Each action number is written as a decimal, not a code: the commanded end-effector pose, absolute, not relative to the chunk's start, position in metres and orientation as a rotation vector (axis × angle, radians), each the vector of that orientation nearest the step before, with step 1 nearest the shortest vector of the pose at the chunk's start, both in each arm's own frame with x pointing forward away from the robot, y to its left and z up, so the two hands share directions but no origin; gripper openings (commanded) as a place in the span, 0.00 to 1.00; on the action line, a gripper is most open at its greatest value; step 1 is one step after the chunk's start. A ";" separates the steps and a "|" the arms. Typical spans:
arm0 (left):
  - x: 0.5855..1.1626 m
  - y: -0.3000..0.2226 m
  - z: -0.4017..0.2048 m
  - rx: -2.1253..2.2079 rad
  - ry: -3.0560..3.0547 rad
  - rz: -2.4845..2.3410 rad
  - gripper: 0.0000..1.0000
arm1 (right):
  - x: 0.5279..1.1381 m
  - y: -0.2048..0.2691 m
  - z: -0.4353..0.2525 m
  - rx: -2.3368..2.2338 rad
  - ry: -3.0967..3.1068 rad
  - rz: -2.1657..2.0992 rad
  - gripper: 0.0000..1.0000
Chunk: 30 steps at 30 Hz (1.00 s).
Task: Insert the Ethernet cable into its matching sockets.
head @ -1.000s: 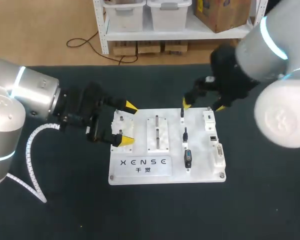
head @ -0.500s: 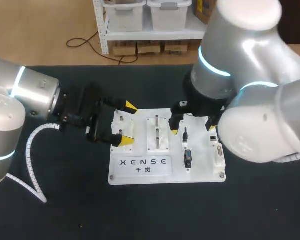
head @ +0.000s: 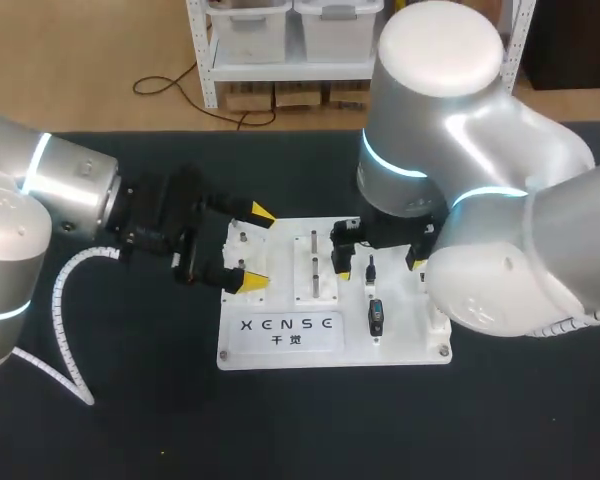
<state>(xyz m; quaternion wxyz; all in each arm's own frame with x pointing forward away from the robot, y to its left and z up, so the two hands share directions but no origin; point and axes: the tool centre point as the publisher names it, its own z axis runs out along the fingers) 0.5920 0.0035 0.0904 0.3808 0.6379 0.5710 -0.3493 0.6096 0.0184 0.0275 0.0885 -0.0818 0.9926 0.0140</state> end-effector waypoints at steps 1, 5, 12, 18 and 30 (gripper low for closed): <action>0.591 0.004 0.089 1.624 1.454 -0.890 1.00 | 0.614 0.021 0.024 -0.219 2.953 0.030 1.00; 0.591 0.004 0.089 1.624 1.454 -0.890 1.00 | 0.617 0.022 0.022 -0.192 2.955 0.039 1.00; 0.591 0.004 0.089 1.624 1.454 -0.890 1.00 | 0.620 0.027 0.018 -0.188 2.962 0.045 0.47; 0.591 0.004 0.089 1.624 1.454 -0.890 1.00 | 0.620 0.028 0.017 -0.196 2.968 0.041 0.20; 0.591 0.004 0.089 1.624 1.454 -0.890 1.00 | 0.621 0.029 0.018 -0.198 2.972 0.053 0.00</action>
